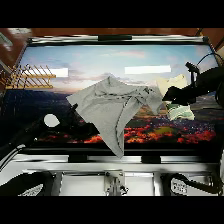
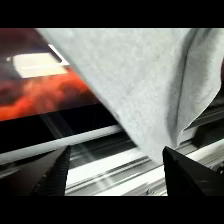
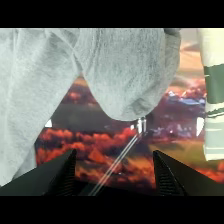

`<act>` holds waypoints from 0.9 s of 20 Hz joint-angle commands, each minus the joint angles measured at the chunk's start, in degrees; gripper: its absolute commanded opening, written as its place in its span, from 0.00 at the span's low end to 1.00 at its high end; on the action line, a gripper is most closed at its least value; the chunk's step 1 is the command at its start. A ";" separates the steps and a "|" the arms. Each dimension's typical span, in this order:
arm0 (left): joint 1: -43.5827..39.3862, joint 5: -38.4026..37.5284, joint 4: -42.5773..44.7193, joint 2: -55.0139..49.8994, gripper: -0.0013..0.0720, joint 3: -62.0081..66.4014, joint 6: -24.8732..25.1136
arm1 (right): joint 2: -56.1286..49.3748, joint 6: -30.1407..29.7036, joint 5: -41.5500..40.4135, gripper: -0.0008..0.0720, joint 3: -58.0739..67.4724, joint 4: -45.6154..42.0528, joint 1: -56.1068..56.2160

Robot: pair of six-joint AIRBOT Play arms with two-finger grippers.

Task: Fold the shirts.

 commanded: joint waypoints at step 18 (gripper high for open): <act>-11.87 22.93 -15.96 -9.44 0.07 -1.97 2.49 | -0.04 1.73 2.93 0.92 -4.98 -1.92 0.46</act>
